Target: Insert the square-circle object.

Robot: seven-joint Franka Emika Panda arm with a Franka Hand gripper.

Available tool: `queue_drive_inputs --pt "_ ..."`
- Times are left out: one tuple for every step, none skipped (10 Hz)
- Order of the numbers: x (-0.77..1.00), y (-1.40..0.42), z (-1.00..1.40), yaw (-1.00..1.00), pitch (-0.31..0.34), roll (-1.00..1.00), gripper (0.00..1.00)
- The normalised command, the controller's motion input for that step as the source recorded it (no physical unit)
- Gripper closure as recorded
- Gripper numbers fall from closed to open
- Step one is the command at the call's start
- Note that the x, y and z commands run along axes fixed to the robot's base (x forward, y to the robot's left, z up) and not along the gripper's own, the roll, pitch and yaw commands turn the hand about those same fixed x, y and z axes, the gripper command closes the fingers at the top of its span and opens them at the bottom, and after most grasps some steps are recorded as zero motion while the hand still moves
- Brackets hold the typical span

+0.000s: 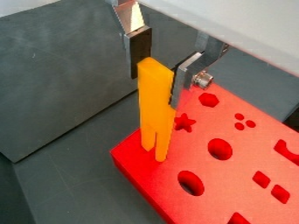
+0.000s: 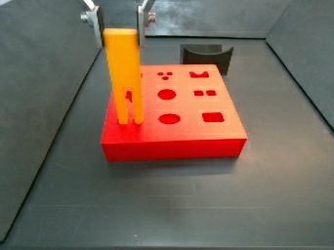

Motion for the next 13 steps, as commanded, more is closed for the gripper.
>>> queue_drive_inputs --pt "0.00 0.00 -0.25 0.00 -0.027 0.00 1.00" --pt "0.00 0.00 -0.15 0.00 0.000 0.00 1.00" --pt "0.00 0.00 -0.08 0.00 0.000 0.00 1.00" --pt "0.00 0.00 -0.79 0.00 0.000 0.04 1.00" --pt "0.05 0.02 -1.00 -0.03 -0.051 0.00 1.00" --pt "0.00 0.06 -1.00 -0.02 -0.073 0.00 1.00" --pt "0.02 0.00 -1.00 0.00 -0.084 0.00 1.00" --pt "0.00 0.00 -1.00 0.00 -0.074 0.00 1.00" --pt "0.00 0.00 -1.00 0.00 -0.051 0.01 1.00" --pt "0.00 0.00 -1.00 0.00 -0.017 0.01 1.00" --pt "0.00 0.00 -1.00 0.00 -0.004 0.00 1.00" --pt "0.00 0.00 -1.00 0.00 -0.006 0.00 1.00" --pt "0.00 0.00 -1.00 0.00 -0.019 0.00 1.00"
